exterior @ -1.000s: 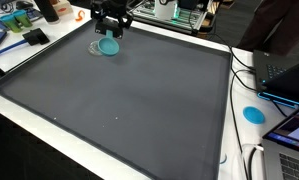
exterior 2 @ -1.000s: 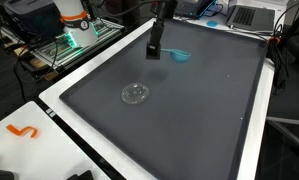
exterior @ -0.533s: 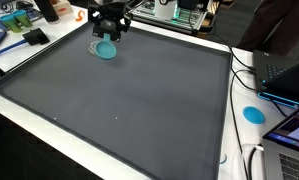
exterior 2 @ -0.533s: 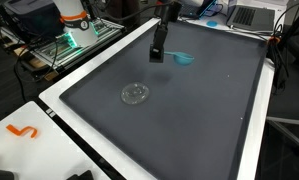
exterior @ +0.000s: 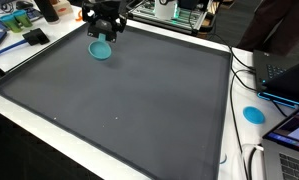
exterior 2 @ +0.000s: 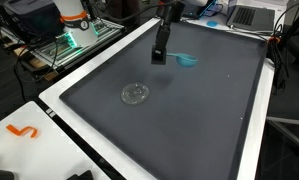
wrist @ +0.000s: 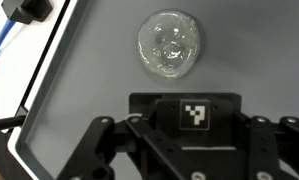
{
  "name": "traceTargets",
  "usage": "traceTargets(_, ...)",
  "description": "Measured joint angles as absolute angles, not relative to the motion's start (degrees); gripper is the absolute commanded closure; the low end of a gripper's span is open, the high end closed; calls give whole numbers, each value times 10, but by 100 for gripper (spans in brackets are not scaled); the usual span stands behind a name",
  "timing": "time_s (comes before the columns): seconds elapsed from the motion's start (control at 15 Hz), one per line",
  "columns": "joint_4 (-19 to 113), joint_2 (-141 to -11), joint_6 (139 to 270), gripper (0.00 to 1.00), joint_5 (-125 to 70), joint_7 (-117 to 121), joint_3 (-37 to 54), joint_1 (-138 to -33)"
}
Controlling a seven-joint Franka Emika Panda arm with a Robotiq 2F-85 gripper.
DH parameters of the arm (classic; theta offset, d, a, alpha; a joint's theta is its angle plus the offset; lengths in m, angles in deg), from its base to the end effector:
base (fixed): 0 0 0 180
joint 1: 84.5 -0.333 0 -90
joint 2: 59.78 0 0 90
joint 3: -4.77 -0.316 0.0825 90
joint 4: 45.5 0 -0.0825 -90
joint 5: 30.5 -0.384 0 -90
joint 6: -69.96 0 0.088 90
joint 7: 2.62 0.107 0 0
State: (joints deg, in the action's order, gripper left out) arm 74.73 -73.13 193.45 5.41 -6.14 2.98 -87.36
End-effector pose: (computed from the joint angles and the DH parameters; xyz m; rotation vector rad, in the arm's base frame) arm 0.5616 0.0215 0.3012 2.5541 0.7095 -0.2209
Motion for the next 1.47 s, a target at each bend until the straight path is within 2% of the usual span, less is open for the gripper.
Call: traceTargets(1.47,645,-763,1934,72,-154,-257,56,-796)
